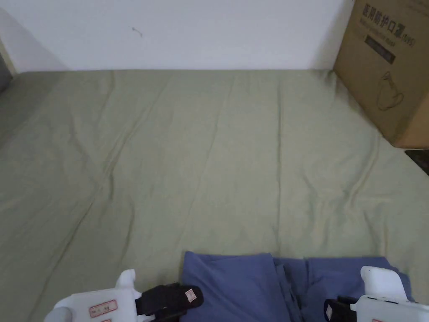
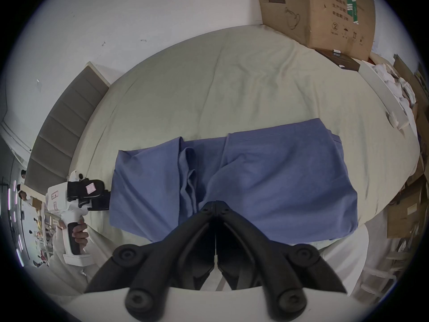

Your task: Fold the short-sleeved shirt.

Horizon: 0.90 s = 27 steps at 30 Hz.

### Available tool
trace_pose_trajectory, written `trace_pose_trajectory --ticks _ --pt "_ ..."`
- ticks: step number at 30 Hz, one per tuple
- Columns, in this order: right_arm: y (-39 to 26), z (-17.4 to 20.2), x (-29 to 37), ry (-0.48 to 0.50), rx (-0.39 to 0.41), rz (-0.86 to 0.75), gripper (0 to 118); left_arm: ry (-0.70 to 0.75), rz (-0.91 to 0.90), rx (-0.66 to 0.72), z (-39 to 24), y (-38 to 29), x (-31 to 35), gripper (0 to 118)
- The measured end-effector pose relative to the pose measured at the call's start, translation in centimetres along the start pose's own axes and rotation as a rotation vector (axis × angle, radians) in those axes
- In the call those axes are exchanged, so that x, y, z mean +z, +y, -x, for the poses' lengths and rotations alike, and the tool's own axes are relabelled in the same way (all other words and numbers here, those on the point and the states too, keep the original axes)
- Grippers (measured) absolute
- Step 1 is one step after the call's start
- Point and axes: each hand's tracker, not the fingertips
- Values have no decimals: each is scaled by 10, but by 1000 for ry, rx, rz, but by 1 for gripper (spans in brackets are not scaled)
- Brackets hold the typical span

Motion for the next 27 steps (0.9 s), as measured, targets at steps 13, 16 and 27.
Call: trace_pose_trajectory --ticks 13,16,27 --pt "-1 13 -5 -10 32 40 0 130 21 -98 -8 12 25 9" --pt "-1 16 -3 -1 41 36 0 201 -1 -117 3 24 67 9" --pt "-7 2 -4 23 -13 44 0 477 -206 -157 -12 38 192 9"
